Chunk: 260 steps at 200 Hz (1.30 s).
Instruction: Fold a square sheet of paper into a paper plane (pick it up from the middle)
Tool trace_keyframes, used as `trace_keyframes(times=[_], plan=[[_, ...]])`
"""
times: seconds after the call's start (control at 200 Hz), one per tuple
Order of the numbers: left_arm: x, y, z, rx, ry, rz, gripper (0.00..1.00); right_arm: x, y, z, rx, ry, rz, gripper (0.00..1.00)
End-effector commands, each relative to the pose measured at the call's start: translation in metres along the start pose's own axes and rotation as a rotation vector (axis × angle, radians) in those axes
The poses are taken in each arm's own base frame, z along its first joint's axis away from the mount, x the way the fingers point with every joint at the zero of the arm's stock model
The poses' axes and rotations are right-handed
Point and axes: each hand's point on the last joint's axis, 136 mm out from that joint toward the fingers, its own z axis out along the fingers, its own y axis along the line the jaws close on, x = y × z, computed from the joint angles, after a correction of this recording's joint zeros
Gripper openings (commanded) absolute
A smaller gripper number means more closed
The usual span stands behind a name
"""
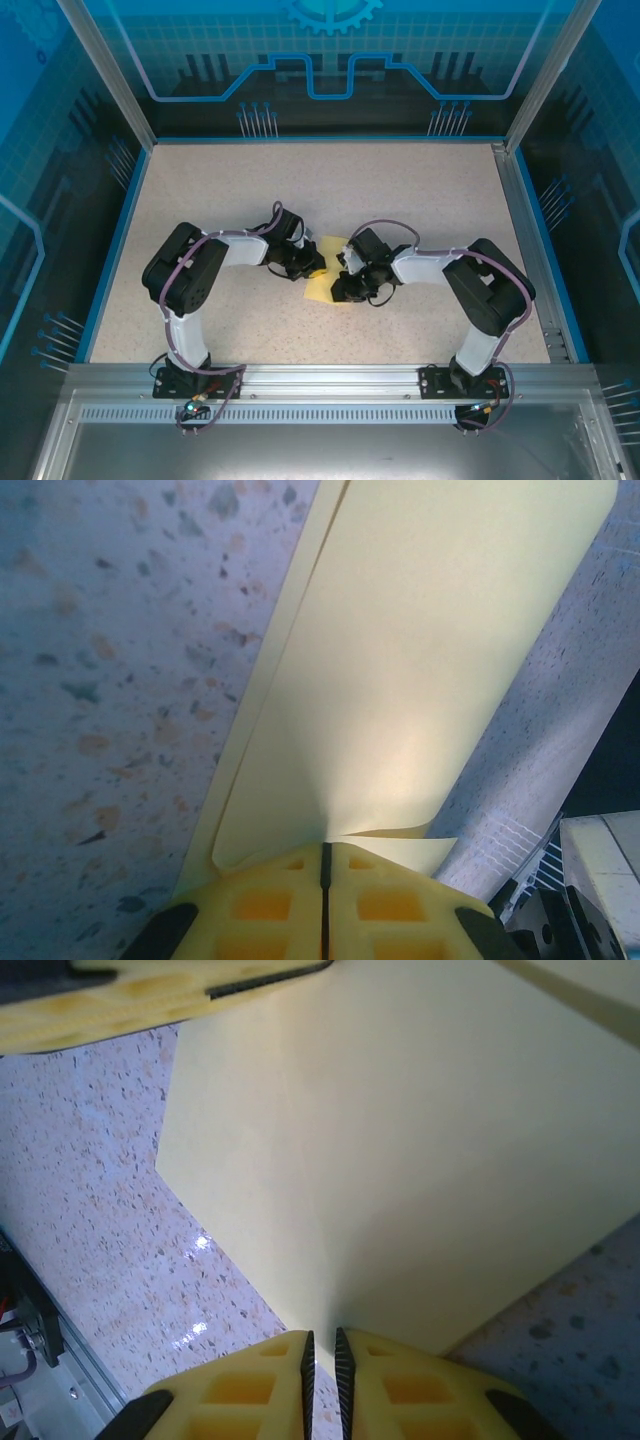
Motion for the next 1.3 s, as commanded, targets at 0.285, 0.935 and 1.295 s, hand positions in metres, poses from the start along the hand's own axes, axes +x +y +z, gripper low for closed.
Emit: trace_keyframes(times=[0.285,0.935,1.295], plan=[[0.013,0.037,0.010,-0.118,0.039,-0.044,0.07,0.048,-0.033,-0.001,0.074,0.115,0.122,0.17],[0.013,0.032,0.009,-0.103,0.040,-0.038,0.06,-0.015,0.022,-0.033,-0.067,-0.094,0.074,0.17],[0.012,0.021,0.005,-0.067,0.030,-0.021,0.09,-0.003,-0.017,0.004,0.054,0.007,0.147,0.16]])
